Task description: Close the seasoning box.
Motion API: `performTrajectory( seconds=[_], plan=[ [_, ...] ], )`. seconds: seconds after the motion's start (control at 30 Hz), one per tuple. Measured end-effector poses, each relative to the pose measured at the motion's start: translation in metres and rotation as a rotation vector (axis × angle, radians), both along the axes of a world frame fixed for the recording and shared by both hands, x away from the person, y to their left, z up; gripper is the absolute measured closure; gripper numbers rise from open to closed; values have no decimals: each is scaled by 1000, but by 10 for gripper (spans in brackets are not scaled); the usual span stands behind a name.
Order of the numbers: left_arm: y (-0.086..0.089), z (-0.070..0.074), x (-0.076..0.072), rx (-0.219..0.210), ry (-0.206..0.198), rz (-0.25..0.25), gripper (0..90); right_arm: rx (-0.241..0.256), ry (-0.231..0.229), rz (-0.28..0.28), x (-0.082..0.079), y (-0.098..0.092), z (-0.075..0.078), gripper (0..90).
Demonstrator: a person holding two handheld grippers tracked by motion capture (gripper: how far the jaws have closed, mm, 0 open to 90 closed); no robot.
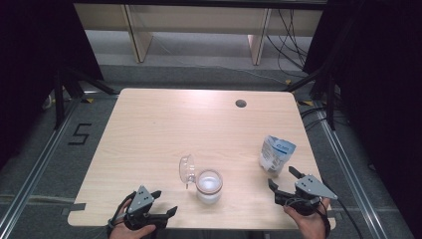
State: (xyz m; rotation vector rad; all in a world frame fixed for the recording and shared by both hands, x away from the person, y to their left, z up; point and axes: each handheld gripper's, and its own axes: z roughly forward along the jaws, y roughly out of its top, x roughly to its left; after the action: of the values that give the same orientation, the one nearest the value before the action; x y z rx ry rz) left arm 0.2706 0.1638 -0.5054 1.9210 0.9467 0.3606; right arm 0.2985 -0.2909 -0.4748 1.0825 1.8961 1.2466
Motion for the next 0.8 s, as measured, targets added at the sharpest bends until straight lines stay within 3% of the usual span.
performTrajectory(
  seconds=[0.13, 0.33, 0.37, 0.5, 0.67, 0.7, 0.8],
  plan=[
    [1, 2, 1, 0, 0, 8, 223, 12, 2, 20, -3, 2, 0, 176],
    [3, 5, 4, -29, -7, 17, 225, -30, 0, 33, -9, 4, 1, 175],
    [3, 6, 5, -30, -5, 16, 225, -6, 25, 22, -12, 7, 0, 175],
    [7, 10, 8, -34, -22, 23, 224, -26, 16, 54, -14, 6, 1, 174],
    [10, 15, 13, -65, -17, 45, 233, -17, 22, 39, -21, 7, 2, 171],
    [11, 16, 13, -54, -16, 50, 236, 0, 39, 26, -24, 7, 2, 171],
    [12, 18, 15, -58, -17, 57, 252, -19, 14, 49, -24, 5, 2, 171]
  ],
)
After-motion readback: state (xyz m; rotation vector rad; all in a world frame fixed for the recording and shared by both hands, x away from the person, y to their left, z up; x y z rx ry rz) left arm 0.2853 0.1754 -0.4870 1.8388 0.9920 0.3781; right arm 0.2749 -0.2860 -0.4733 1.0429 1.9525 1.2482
